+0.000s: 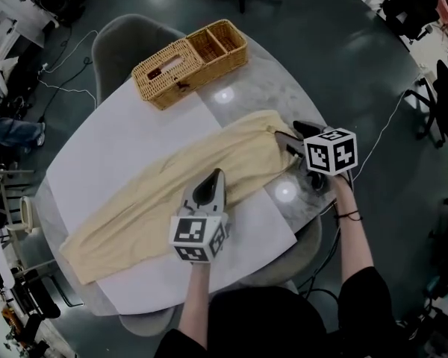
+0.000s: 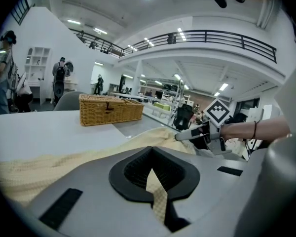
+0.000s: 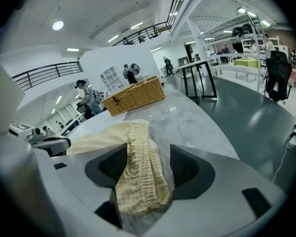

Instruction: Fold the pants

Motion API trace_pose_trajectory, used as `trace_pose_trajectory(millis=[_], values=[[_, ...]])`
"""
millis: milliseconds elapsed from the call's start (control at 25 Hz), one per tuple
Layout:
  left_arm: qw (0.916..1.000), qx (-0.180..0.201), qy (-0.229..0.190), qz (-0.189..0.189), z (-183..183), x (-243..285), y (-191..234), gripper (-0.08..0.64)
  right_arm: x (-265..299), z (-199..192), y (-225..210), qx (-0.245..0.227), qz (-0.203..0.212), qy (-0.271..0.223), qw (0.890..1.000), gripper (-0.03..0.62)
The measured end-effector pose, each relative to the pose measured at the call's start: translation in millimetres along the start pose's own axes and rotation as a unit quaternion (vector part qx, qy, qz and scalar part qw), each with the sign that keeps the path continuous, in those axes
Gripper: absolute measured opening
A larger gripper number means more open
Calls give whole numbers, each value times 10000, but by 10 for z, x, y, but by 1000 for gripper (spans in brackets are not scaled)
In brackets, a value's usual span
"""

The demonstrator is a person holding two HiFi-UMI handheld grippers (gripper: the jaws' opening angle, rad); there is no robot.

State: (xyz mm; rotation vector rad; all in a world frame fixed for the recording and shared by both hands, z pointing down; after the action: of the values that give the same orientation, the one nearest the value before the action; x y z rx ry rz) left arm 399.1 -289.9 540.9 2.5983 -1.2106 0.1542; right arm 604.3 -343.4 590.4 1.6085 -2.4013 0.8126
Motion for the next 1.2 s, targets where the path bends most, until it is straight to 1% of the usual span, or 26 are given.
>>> trace_pose_trajectory(millis=[120, 240, 600, 720, 920, 1200], values=[[10000, -31, 12, 25, -23, 9, 13, 14, 70, -34, -34, 70, 227, 361, 9991, 232], [10000, -47, 27, 62, -42, 5, 20, 14, 91, -64, -29, 195, 364, 665, 9969, 232], [9999, -85, 12, 126, -50, 0, 33, 14, 107, -116, 7, 171, 485, 993, 9937, 228], [9999, -97, 2, 139, -49, 3, 41, 14, 121, -134, 47, 111, 616, 1095, 9920, 171], [9998, -110, -9, 165, -44, -9, 53, 14, 132, -148, 87, 102, 744, 1147, 9906, 111], [9997, -79, -50, 211, -3, -84, 64, 14, 108, -128, 116, 173, 625, 1042, 9924, 75]])
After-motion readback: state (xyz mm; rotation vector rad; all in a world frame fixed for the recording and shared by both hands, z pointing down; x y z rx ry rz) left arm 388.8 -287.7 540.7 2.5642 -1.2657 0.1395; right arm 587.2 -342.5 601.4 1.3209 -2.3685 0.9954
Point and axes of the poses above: the fingertips, and each gripper's own axes: x forward along the fingers, y to its left, z out of its top, the point moved 2 cm from there along -x, backward along the fingers, and after that the axes turned 15 degrees about -y, right-handed, at the moved point
